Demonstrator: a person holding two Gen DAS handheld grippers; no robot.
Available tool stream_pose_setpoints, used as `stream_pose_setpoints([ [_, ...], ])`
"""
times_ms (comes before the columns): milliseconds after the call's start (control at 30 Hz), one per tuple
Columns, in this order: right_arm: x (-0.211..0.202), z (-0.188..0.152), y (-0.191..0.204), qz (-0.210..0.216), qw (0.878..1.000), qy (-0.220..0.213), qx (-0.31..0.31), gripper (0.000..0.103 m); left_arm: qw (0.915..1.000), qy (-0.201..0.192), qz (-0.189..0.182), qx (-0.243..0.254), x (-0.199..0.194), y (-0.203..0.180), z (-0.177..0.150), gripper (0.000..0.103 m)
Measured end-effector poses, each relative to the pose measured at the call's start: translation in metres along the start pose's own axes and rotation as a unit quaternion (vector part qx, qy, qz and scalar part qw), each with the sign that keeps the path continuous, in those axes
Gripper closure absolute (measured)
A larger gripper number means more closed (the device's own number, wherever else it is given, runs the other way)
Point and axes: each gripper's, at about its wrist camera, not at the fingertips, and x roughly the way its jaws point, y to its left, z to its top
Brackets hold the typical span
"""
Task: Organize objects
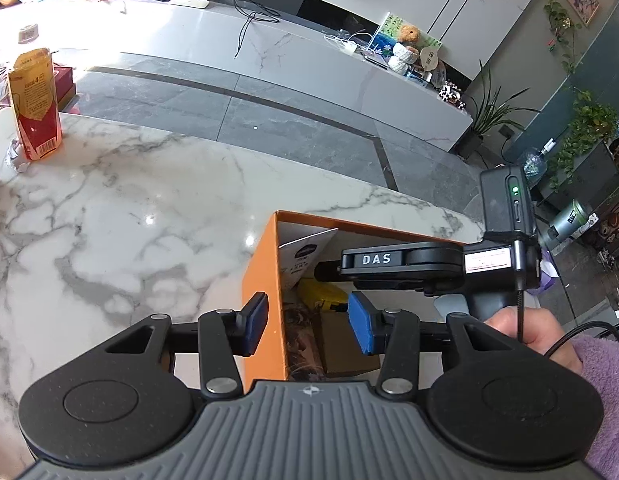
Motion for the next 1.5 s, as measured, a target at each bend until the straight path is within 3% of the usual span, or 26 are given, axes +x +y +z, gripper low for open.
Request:
stream_pose_setpoints([
  [133,-0.006,-0.004,-0.003,-0.005,1.000,0.005,-0.006,0.051,0.9999,0.001,0.009,-0.012,-0.002,0.010,-0.003,0.051],
  [267,-0.006,-0.010,-0.004,0.008,1.000,0.018,-0.008,0.067,0.9997,0.002,0.013,-0.019,-0.004,0.012,-0.005,0.052],
  [400,-0.002,-0.010,0.004,-0.006,1.000,0.012,-0.018,0.071,0.9998,-0.003,0.013,-0.017,-0.009,0.012,-0.006,0.052],
  [767,0.003,-0.012,0.014,-0.070,0.994,0.007,-0.080,0.073,0.9995,0.002,0.017,-0.026,-0.009,0.016,-0.010,0.052],
  [867,-0.007,-0.013,0.015,-0.040,0.996,-0.003,-0.075,0.073,0.9994,0.003,0.021,-0.026,-0.008,0.017,-0.011,0.052],
  [900,-0.009,-0.013,0.016,-0.030,0.997,-0.005,-0.072,0.063,0.9993,0.005,0.023,-0.028,-0.007,0.017,-0.011,0.052],
  [967,-0.009,-0.014,0.020,-0.023,0.997,-0.003,-0.073,0.054,0.9993,0.006,0.023,-0.030,-0.006,0.017,-0.011,0.052],
  [1067,0.000,-0.016,0.023,-0.042,0.996,0.011,-0.080,0.058,0.9994,0.006,0.021,-0.027,-0.007,0.017,-0.012,0.052],
  [1267,-0.006,-0.017,0.018,-0.026,0.997,0.007,-0.071,0.058,0.9992,0.007,0.024,-0.031,-0.009,0.020,-0.012,0.052],
  [1333,-0.014,-0.021,0.017,-0.026,0.997,0.009,-0.071,0.047,0.9991,0.006,0.024,-0.035,-0.008,0.021,-0.013,0.052],
  [1400,-0.019,-0.027,0.018,-0.037,0.996,0.016,-0.079,0.024,0.9990,0.008,0.021,-0.038,-0.007,0.021,-0.013,0.052],
  [1500,-0.017,-0.038,0.021,-0.051,0.994,0.035,-0.088,0.018,0.9991,0.010,0.016,-0.038,-0.007,0.018,-0.015,0.052],
])
